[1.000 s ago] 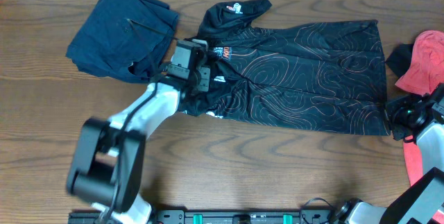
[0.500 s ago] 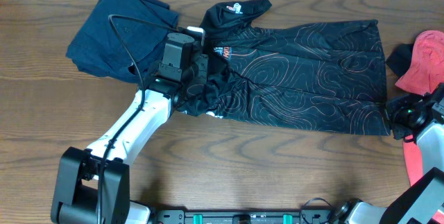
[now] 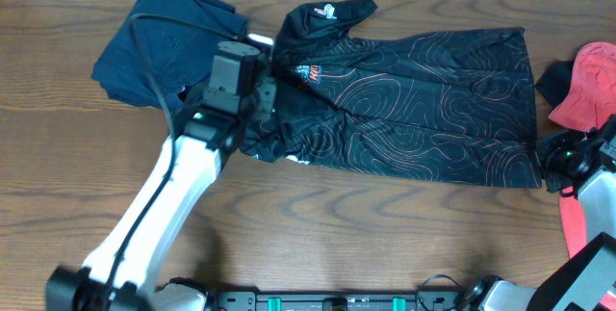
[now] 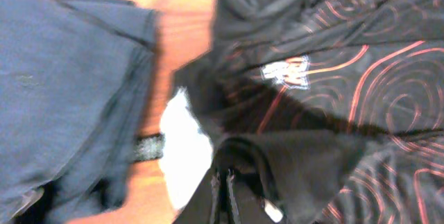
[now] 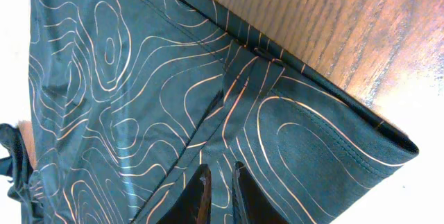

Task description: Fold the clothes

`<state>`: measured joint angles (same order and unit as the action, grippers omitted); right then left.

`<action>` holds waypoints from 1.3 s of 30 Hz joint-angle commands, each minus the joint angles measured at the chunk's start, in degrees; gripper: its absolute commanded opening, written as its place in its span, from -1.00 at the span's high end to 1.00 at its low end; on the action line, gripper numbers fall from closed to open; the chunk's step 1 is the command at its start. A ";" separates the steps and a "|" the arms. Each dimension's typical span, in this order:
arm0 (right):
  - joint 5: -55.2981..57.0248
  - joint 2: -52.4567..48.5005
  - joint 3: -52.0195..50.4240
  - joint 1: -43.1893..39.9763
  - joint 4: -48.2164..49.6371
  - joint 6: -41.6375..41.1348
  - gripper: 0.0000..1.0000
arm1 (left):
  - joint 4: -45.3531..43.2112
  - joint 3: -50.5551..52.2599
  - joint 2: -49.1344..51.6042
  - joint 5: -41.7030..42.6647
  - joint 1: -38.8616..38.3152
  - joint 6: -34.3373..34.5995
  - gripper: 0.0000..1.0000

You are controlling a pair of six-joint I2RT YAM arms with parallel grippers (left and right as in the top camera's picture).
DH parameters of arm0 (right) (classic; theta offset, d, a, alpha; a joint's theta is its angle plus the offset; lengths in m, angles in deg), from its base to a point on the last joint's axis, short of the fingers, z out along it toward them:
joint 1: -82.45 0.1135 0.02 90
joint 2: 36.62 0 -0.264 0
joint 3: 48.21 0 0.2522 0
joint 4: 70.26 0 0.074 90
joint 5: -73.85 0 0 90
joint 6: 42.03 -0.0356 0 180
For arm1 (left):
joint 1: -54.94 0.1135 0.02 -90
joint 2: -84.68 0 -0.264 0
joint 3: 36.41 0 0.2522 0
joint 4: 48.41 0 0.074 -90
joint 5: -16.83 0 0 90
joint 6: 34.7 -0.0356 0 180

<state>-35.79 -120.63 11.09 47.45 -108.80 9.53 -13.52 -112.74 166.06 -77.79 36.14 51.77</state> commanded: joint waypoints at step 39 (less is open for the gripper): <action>3.56 -4.31 -0.28 2.60 -1.60 2.73 0.81 | -2.03 -1.60 7.93 -1.14 -0.28 -2.01 -0.65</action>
<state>-32.44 -124.74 11.07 49.44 -110.13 11.39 -18.31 -113.31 177.71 -78.05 35.94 46.26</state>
